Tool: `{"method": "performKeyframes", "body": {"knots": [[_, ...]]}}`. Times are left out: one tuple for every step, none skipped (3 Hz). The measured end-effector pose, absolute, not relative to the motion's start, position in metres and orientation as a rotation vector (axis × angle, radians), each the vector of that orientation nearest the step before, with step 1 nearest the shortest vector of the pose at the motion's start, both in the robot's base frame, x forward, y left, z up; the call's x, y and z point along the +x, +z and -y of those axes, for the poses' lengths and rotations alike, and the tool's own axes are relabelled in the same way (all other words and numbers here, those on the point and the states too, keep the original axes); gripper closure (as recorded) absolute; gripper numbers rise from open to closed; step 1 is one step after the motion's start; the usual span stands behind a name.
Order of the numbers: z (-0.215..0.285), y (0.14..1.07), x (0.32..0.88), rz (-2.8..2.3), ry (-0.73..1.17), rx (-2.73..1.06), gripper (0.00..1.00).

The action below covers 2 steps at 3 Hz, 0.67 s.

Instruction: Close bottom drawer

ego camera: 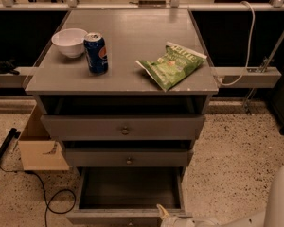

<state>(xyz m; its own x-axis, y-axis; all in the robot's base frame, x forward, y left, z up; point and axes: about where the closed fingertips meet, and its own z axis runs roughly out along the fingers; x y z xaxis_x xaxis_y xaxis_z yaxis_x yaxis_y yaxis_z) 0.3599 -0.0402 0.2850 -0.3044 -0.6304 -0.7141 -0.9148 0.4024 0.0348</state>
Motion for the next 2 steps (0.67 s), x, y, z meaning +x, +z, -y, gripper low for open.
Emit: {"method": "performKeyframes", "body": {"knots": [[0.066, 0.284, 0.372, -2.039, 0.503, -1.429, 0.0], [0.105, 0.292, 0.386, -2.022, 0.335, -1.565, 0.0]]}}
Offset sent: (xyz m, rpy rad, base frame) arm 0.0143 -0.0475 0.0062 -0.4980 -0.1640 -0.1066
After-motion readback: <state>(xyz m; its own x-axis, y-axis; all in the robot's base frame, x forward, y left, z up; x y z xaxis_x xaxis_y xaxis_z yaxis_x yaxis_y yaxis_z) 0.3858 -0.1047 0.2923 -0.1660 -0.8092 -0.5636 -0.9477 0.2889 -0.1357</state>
